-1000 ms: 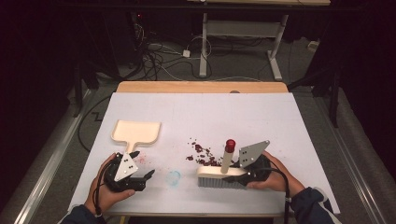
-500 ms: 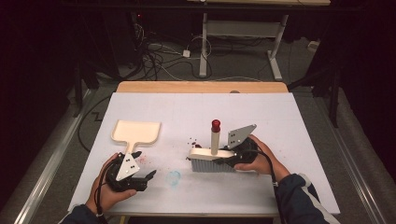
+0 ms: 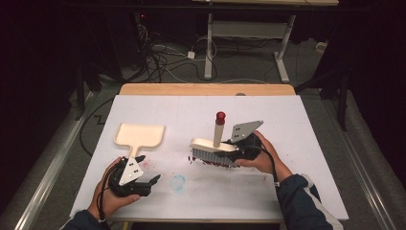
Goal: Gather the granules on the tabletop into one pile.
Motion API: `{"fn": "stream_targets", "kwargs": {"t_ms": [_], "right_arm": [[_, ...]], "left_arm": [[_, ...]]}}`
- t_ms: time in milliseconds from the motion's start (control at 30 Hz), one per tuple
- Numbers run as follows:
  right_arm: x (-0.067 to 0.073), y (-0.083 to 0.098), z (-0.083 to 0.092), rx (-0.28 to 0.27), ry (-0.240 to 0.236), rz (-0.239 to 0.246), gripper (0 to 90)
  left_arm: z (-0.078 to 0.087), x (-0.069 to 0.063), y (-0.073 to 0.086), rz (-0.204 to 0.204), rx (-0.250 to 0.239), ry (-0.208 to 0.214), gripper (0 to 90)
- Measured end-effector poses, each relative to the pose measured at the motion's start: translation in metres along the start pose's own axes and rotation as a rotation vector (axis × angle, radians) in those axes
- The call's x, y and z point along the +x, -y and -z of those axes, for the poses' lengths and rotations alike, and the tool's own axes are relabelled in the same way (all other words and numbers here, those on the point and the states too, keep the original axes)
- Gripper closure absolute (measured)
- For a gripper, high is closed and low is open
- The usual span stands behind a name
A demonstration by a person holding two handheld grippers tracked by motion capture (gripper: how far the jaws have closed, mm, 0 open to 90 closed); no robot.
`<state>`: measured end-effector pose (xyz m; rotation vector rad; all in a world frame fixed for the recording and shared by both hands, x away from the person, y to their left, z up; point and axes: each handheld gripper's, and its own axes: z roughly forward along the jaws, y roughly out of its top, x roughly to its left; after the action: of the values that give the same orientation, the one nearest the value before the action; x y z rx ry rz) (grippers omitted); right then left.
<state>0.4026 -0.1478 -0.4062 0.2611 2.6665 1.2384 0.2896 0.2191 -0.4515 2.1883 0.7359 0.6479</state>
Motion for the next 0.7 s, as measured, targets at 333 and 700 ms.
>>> {"fn": "stream_targets", "kwargs": {"t_ms": [333,700], "right_arm": [[-0.018,-0.024,-0.012,0.040,0.210,-0.009,67.2],[-0.032,-0.030,-0.066,0.111,0.251,0.058,67.2]], "left_arm": [[0.001,0.002,0.000,0.005,-0.002,-0.008,19.7],[0.001,0.003,0.002,0.002,0.010,-0.006,19.7]]}}
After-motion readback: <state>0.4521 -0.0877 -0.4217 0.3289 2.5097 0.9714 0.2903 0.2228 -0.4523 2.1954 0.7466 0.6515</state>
